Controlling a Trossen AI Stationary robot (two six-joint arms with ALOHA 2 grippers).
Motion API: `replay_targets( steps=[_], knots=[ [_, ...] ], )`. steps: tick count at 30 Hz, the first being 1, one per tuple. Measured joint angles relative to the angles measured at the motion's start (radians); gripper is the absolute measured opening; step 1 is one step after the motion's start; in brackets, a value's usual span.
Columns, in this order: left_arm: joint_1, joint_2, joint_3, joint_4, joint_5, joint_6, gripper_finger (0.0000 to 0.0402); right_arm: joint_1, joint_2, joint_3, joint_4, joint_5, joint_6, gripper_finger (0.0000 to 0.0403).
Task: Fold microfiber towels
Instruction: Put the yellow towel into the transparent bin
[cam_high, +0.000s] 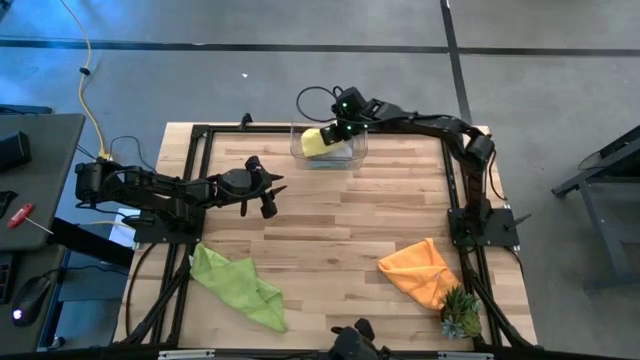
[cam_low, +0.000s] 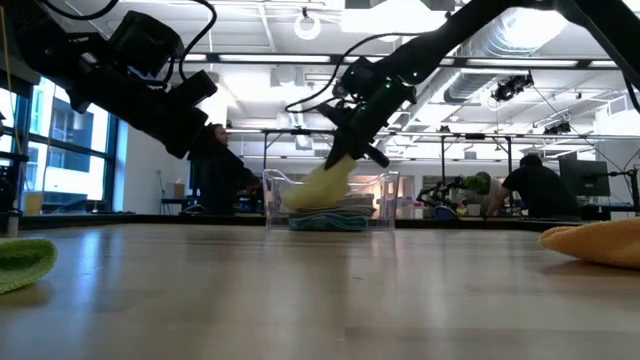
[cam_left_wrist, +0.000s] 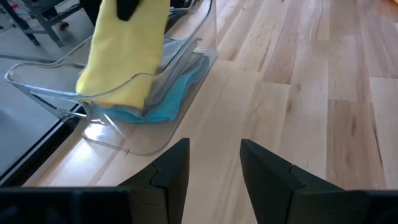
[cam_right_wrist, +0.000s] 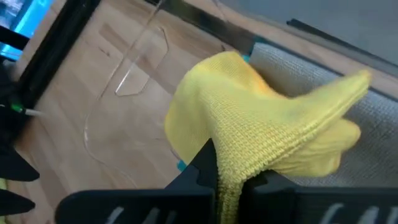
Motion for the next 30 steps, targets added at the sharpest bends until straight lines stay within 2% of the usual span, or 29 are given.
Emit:
replay_targets(
  steps=[5, 9, 13, 15, 20, 26, 30],
  knots=[
    [0.0, 0.0, 0.0, -0.001, 0.0, -0.014, 0.0131, 0.0, 0.001, 0.0, 0.012, 0.009, 0.017, 0.0006],
    [0.0, 0.0, 0.0, 0.014, -0.005, 0.024, 0.0131, -0.002, -0.006, 0.0, 0.095, -0.075, 0.079, 0.0003],
    [-0.016, 0.0, 0.0, 0.124, -0.108, 0.146, 0.0136, -0.008, -0.02, 0.0, 0.198, -0.194, 0.173, 0.0002],
    [-0.032, 0.0, 0.0, 0.178, -0.162, 0.239, 0.0144, -0.004, -0.028, 0.0, 0.247, -0.218, 0.207, 0.0001],
    [-0.067, 0.0, 0.052, 0.199, -0.247, 0.445, 0.0182, 0.013, -0.067, 0.0, 0.357, -0.236, 0.271, 0.0001],
    [-0.066, 0.0, 0.134, 0.22, -0.4, 0.585, 0.0237, 0.055, -0.095, 0.0, 0.447, -0.238, 0.308, 0.0001],
    [-0.064, 0.0, 0.168, 0.227, -0.446, 0.687, 0.0254, 0.078, -0.095, 0.0, 0.5, -0.267, 0.357, 0.0]
  ],
)
